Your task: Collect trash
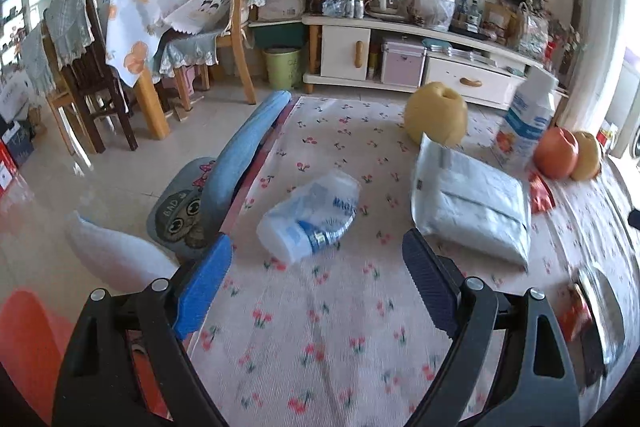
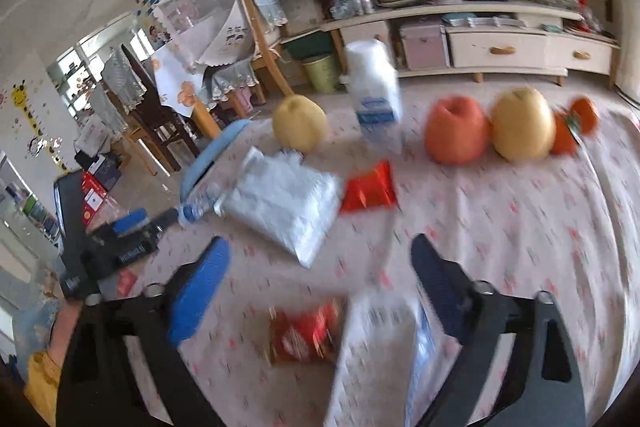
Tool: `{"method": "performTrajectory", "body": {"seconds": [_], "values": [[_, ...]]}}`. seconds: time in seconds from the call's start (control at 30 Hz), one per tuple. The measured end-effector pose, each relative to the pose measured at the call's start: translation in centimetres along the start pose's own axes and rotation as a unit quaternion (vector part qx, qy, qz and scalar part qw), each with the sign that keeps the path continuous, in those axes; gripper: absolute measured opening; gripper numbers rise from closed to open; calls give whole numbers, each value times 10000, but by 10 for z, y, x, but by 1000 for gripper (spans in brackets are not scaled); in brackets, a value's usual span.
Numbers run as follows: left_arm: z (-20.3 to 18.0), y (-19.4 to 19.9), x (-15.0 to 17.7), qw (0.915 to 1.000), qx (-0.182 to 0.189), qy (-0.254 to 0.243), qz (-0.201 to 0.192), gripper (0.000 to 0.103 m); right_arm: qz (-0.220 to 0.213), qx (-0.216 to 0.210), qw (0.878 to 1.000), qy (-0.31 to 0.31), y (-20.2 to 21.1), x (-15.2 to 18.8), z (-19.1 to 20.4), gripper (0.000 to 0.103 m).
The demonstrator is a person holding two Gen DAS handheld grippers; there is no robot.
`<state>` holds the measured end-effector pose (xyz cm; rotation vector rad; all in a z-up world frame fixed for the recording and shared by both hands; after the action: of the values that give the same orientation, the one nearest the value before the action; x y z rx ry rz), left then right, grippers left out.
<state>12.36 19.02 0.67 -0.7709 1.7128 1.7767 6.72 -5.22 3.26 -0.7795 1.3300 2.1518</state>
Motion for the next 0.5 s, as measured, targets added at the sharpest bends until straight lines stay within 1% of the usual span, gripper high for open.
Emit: {"method": "performTrajectory", "body": {"seconds": [0.03, 0.07, 0.1, 0.17, 0.23, 0.27, 0.33, 0.47, 0.5], "values": [[1, -7, -2, 10000, 8, 66, 30, 87, 57, -34, 10000, 50, -8, -8, 5, 80], [2, -11, -4, 9999, 9, 119, 56, 82, 142, -54, 9998, 130, -19, -16, 11, 78], [3, -16, -5, 9998, -3, 185, 92, 73, 222, -20, 9995, 244, -30, -24, 16, 74], [6, -26, -8, 9995, -58, 254, 160, 69, 344, 106, 9982, 474, -53, -37, 25, 67], [9, -32, -11, 9993, -81, 322, 158, 68, 517, 166, 9970, 554, -75, -46, 31, 53], [11, -36, -13, 9989, 10, 444, 163, 68, 629, 135, 9967, 498, -89, -50, 34, 51], [12, -40, -16, 9980, 118, 598, 178, 68, 738, 92, 9963, 422, -108, -58, 39, 51], [15, -53, -17, 9960, 230, 825, 269, 68, 1004, 239, 9937, 444, -149, -67, 47, 51], [16, -56, -17, 9950, 285, 904, 309, 68, 1065, 283, 9928, 480, -159, -68, 49, 48]]}}
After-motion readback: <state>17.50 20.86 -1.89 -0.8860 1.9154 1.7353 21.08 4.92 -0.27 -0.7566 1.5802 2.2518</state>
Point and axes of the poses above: each gripper's, at about its wrist camera, not at the fingertips, and y roughly against the way its jaws point, z to its left, x to its underside, the point moved 7 cm from there along -y, roughly the way its jaws point
